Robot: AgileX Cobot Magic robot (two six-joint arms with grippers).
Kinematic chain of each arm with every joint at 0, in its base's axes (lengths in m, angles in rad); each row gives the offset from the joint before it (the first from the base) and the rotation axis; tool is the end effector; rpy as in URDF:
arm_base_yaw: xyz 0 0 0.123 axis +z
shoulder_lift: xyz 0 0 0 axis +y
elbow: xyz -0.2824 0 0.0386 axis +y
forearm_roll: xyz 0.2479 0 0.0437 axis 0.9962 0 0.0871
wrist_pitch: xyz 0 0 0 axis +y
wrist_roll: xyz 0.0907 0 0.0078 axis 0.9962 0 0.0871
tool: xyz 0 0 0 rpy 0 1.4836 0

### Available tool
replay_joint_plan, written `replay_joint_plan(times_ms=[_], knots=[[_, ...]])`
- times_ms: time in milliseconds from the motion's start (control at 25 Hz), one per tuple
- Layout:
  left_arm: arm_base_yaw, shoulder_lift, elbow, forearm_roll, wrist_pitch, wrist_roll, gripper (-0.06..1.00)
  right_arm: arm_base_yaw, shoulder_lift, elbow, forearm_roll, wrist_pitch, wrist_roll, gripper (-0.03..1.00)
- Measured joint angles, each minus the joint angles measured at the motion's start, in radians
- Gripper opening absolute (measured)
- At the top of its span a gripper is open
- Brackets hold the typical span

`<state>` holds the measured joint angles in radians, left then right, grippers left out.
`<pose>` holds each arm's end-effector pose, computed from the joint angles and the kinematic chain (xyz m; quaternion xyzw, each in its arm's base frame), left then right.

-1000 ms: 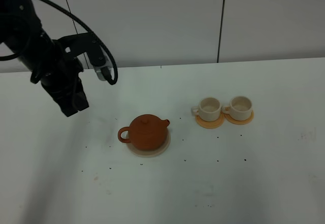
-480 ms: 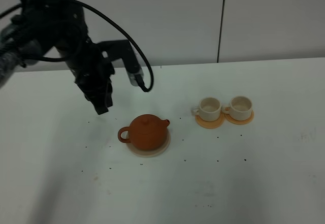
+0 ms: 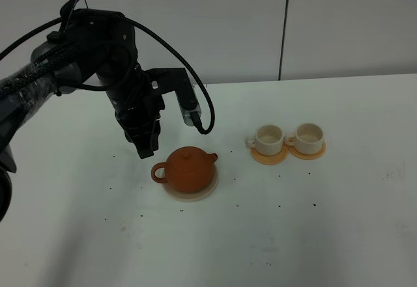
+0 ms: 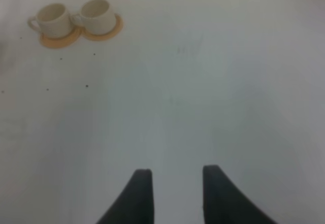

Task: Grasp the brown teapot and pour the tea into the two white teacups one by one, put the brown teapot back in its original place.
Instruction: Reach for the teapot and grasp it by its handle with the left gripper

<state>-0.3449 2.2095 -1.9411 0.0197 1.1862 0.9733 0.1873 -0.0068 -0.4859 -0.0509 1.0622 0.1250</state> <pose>0.4412 -0.1567 0.2139 0.6114 0.7847 0.0404 0.0936 -0.0035 -0.0048 0.2732 -0.0257 0.8549 0.0554 0.5153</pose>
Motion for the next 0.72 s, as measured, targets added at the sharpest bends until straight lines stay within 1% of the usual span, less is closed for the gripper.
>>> replay_joint_plan(times_ms=[320,720], knots=[[-0.004,0.050,0.000,0.008,0.000,-0.002,0.34,0.000,0.000,0.000,0.000,0.000,0.000,0.24],[-0.025,0.053,0.000,0.011,0.000,-0.002,0.34,0.000,0.000,0.000,0.000,0.000,0.000,0.24]])
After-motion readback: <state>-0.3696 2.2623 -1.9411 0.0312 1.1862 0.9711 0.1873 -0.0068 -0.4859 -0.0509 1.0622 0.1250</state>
